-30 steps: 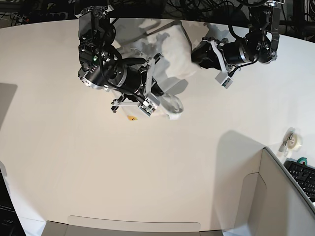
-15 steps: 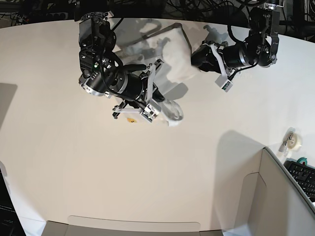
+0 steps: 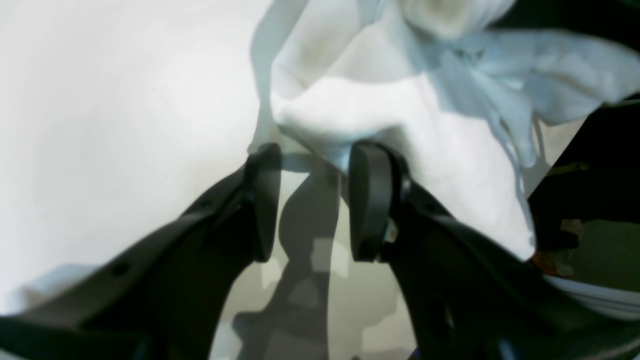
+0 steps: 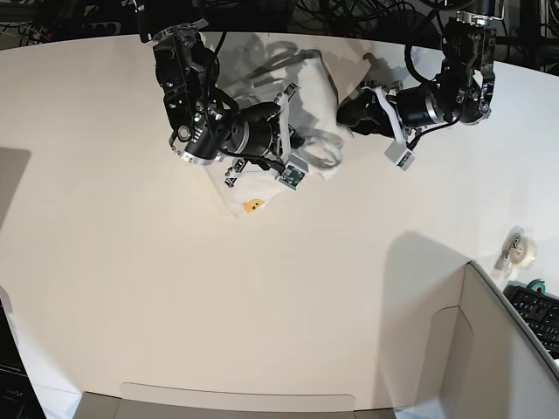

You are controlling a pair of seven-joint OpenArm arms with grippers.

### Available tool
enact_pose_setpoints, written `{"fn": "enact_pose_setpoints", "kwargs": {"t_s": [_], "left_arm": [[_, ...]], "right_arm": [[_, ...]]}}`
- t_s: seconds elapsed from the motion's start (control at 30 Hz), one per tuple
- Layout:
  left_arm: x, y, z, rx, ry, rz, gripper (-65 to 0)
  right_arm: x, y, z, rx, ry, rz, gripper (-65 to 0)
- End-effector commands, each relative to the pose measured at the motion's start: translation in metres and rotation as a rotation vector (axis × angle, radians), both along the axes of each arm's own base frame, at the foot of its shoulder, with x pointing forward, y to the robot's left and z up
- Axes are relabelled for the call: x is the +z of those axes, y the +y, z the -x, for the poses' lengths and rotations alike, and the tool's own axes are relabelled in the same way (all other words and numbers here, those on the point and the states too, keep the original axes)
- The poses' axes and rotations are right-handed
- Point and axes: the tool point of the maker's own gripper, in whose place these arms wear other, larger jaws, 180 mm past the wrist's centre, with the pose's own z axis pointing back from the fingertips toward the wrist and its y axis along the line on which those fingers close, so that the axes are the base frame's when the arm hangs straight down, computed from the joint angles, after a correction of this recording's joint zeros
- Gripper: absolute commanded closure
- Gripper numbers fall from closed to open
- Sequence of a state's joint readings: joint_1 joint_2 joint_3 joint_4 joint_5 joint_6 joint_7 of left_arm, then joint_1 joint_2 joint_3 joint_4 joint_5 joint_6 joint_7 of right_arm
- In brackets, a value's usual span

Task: Layout the t-shirt on the table in an organized manner, then fold the t-shirt properly
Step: 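Grasp the strip end with the right gripper and fold it over the stack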

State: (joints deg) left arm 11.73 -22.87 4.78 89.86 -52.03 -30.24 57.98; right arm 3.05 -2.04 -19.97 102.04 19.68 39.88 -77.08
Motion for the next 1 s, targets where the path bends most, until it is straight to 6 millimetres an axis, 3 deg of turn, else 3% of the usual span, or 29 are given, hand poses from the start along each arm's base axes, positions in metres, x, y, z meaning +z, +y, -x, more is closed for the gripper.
{"fn": "enact_pose_setpoints", "kwargs": {"t_s": [0.0, 0.33, 0.57, 0.67, 0.97], "left_arm": [[-0.025, 0.025, 0.018, -0.023, 0.097, -0.165, -22.7], [-0.021, 0.025, 0.009, -0.022, 0.078, -0.166, -22.7], [-0.021, 0.025, 0.009, -0.022, 0.076, -0.166, -22.7], [-0.021, 0.025, 0.009, -0.022, 0.076, -0.166, -22.7], [-0.021, 0.025, 0.009, -0.022, 0.078, -0.166, -22.7]], "right_arm": [[0.010, 0.001, -0.011, 0.002, -0.039, -0.012, 0.0], [0.000, 0.000, -0.010, 0.002, -0.004, 0.001, -1.0], [0.002, 0.002, -0.009, 0.003, -0.009, -0.009, -31.0], [0.009, 0.006, -0.010, 0.004, -0.026, -0.026, -40.4], [0.052, 0.037, -0.004, 0.088, -0.109, -0.144, -43.3]]}}
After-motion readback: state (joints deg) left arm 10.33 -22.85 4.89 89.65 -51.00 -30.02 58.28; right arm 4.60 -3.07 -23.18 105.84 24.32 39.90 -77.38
